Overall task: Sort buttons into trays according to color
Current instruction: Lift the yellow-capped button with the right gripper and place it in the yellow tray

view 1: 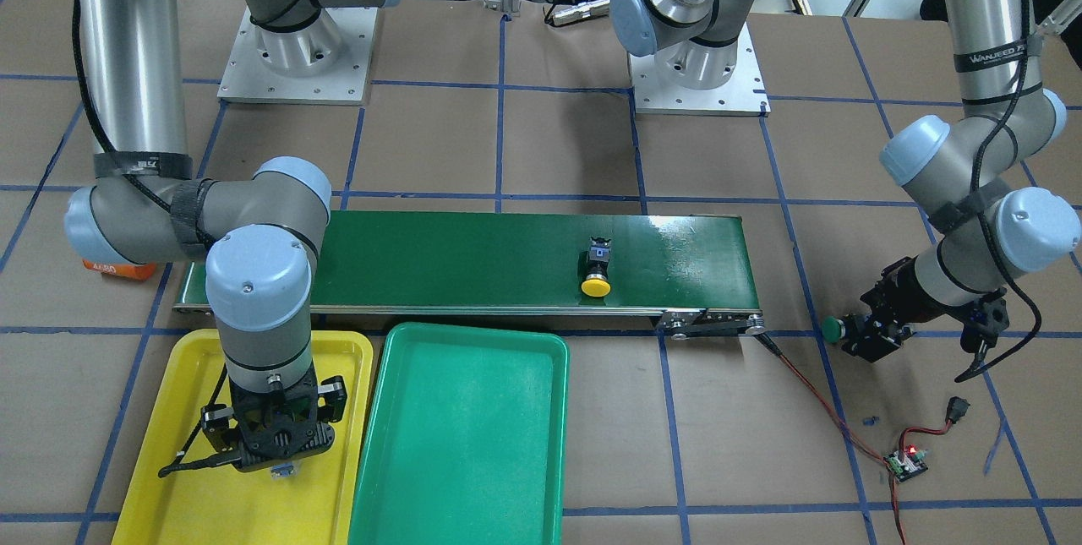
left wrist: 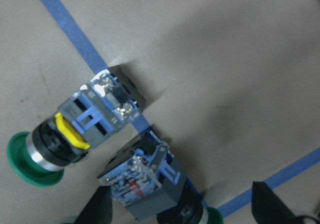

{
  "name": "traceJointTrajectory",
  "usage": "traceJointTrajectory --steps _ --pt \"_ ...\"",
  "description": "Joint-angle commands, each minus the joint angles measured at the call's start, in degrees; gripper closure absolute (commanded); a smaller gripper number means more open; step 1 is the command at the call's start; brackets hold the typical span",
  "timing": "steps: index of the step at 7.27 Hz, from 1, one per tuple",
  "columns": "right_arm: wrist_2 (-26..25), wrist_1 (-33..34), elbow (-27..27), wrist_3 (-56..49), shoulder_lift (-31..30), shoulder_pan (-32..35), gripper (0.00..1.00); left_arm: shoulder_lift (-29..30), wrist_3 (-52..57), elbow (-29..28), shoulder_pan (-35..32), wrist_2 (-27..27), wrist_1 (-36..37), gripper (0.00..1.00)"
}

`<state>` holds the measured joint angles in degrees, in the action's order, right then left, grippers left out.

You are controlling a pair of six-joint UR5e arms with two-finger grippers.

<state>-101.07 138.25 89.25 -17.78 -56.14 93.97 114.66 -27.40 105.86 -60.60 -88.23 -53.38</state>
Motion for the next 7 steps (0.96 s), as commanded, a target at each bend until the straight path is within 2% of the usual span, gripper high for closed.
traceJointTrajectory --steps 1,3,4,5,6,7 --pt "1.4 0.18 0.22 1.68 -0.63 1.03 0.0 -0.31 -0.11 -0.13 -0.13 0.07 -0.24 0.0" --pt "1.31 -2.0 0.4 4.93 -4.67 3.93 0.0 0.83 0.24 0.22 0.22 0.43 -0.32 0.0" --pt "1.49 -2.46 0.49 11.13 -5.12 6.64 0.0 1.09 0.85 0.13 0.48 0.34 -0.32 0.0" --pt "1.49 -2.38 0.66 16.24 -5.12 10.58 0.0 1.53 0.86 -0.13 0.57 -0.01 -0.32 0.05" --pt "1.23 -2.64 1.1 23.16 -5.91 14.1 0.0 1.53 1.12 -0.13 0.58 0.51 -0.41 0.42" --pt "1.31 -5.16 2.41 25.23 -9.66 16.05 0.0 1.36 1.38 -0.13 0.4 0.51 -0.5 0.74"
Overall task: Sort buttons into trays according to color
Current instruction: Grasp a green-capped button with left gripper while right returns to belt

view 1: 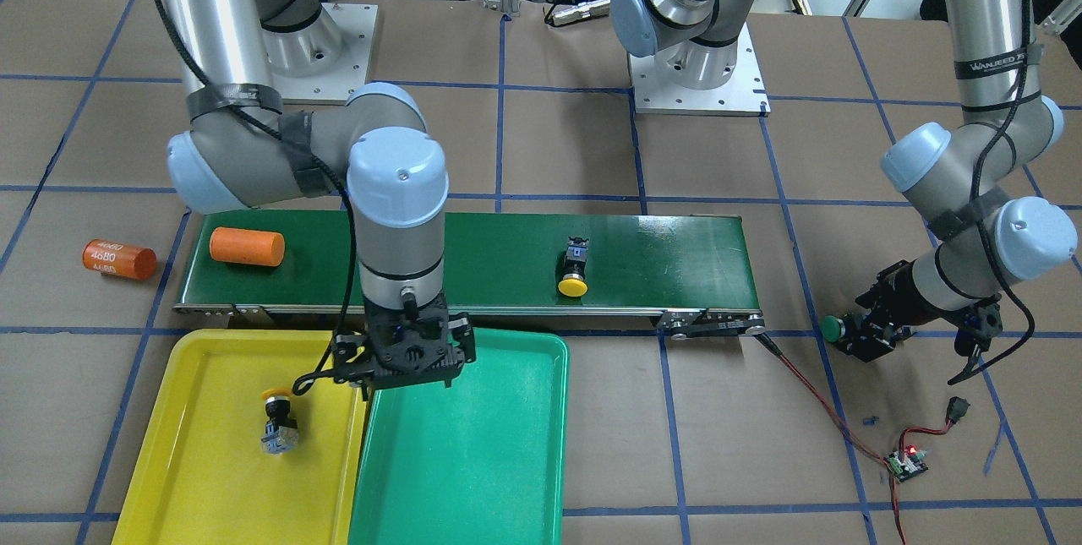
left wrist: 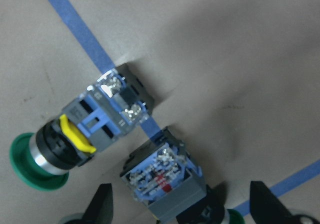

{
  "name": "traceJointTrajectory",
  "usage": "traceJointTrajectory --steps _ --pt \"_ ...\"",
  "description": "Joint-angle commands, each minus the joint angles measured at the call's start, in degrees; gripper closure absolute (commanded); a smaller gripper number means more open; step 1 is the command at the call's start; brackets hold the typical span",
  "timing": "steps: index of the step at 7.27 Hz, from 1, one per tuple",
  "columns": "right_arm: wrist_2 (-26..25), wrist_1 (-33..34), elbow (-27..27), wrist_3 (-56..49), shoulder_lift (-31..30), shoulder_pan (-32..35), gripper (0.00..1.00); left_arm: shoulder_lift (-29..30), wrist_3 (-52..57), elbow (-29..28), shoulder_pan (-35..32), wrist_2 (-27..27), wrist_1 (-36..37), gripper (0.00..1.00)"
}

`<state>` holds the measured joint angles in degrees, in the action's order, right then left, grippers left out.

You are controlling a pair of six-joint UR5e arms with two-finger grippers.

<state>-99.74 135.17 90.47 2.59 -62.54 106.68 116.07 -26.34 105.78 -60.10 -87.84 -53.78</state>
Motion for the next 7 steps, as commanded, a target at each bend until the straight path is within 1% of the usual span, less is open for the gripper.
traceJointTrajectory --steps 1,2,3,4,5,6,7 --pt "0.16 -6.37 2.51 7.31 -7.73 3.8 0.0 -0.23 1.28 -0.05 -0.19 0.13 -0.1 1.0" --pt "3.12 -7.8 4.7 10.04 -10.9 4.15 0.0 -0.92 3.81 -0.05 -0.19 0.3 -0.1 1.0" --pt "6.63 -7.47 7.59 14.33 -11.98 4.76 0.01 -1.45 7.49 -0.31 -0.28 0.3 -0.1 1.0" --pt "6.75 -7.47 8.75 17.07 -12.08 5.55 0.02 -2.33 10.4 -0.74 -0.8 0.3 -0.18 1.0" --pt "6.67 -7.73 8.85 22.92 -11.55 6.78 0.0 -3.82 15.04 -1.1 -1.24 0.39 -0.19 1.0" --pt "6.67 -7.73 8.94 25.68 -11.03 7.4 0.0 -5.22 17.26 -1.36 -1.51 0.3 -0.71 1.0" --pt "6.67 -7.73 8.94 25.79 -10.67 7.49 0.0 -7.07 21.89 -1.45 -2.21 0.3 -1.93 1.0"
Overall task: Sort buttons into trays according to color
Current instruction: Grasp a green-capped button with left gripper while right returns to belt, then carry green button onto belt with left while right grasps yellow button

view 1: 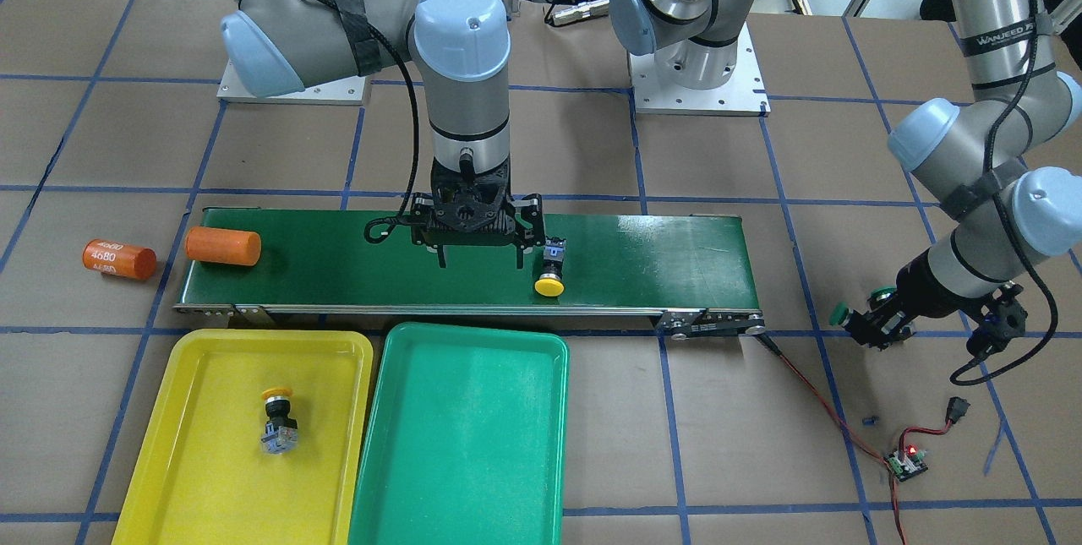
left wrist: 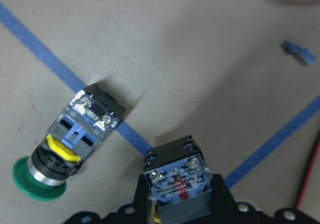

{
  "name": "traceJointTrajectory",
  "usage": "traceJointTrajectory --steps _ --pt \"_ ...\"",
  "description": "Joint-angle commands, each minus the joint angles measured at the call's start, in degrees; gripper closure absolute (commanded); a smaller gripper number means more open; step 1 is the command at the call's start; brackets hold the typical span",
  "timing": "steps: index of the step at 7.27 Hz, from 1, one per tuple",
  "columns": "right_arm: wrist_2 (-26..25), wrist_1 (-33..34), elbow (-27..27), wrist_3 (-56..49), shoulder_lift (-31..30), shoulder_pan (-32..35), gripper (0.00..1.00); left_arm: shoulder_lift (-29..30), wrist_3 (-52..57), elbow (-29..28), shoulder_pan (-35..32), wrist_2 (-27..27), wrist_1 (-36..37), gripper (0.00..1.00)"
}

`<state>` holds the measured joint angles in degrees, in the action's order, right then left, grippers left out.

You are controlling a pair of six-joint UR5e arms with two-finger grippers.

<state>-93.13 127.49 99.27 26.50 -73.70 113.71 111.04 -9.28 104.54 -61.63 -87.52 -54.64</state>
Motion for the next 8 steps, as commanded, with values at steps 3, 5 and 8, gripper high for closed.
traceJointTrajectory --steps 3,5,8 --pt "3.57 0.92 0.14 3.82 2.42 0.46 0.0 -8.28 17.27 0.66 -7.24 0.07 -4.58 1.0" --pt "3.75 0.92 0.14 3.74 3.64 0.46 0.0 -10.14 20.77 1.45 -14.71 0.16 -4.86 1.0" --pt "4.89 1.01 2.85 3.65 4.44 0.63 0.07 -11.37 29.56 6.89 -15.98 4.44 -4.07 1.0"
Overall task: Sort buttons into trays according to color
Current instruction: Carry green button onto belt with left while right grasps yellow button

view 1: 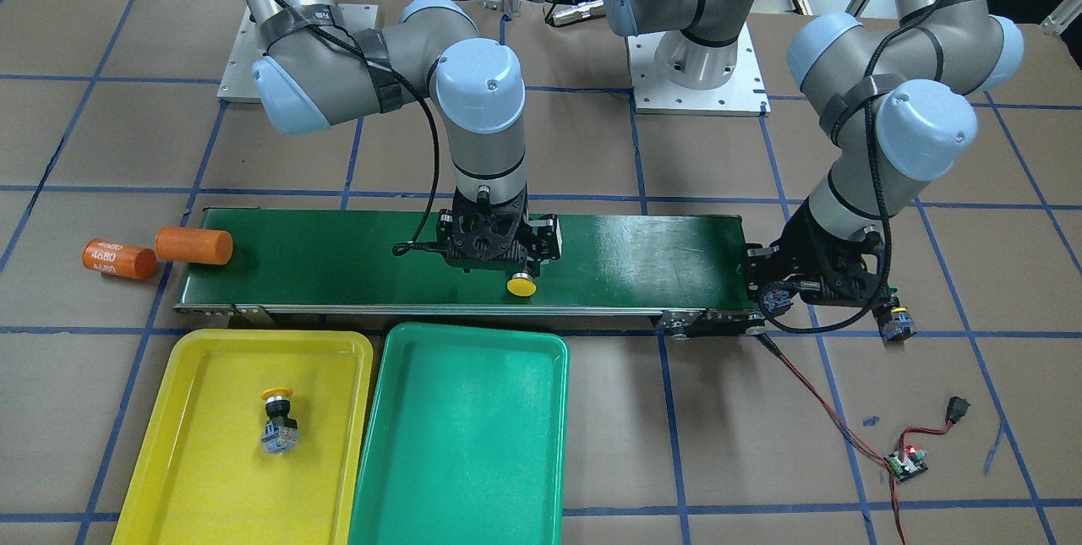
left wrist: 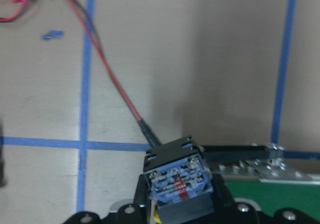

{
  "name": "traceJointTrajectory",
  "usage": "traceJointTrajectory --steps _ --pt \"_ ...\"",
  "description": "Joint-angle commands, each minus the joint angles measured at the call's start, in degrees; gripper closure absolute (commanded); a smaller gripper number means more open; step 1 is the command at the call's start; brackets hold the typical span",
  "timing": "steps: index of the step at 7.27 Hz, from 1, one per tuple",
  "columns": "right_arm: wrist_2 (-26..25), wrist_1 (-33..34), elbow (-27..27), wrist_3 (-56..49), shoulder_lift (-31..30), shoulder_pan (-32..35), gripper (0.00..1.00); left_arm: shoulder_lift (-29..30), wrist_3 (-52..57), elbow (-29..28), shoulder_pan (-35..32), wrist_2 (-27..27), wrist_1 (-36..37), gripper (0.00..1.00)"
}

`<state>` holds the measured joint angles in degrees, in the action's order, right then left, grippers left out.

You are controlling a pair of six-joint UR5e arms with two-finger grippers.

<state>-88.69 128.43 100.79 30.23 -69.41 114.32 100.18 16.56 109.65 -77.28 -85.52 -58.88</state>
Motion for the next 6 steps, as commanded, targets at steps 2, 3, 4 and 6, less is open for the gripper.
traceJointTrajectory --steps 2,3,4,6 --pt "2.62 2.26 1.34 0.0 0.59 0.03 0.08 -1.21 8.18 5.64 -0.41 2.2 0.43 1.0" --pt "2.64 2.27 1.42 -0.09 0.59 0.03 0.08 -1.39 11.18 6.09 0.02 1.94 0.43 1.0" --pt "2.55 2.27 1.51 -0.18 0.68 0.03 0.2 -1.22 11.21 6.19 -0.15 2.46 0.52 1.0" --pt "1.51 2.18 1.51 -0.97 1.12 0.03 0.59 -1.39 11.21 6.19 -0.24 2.12 0.34 0.33"
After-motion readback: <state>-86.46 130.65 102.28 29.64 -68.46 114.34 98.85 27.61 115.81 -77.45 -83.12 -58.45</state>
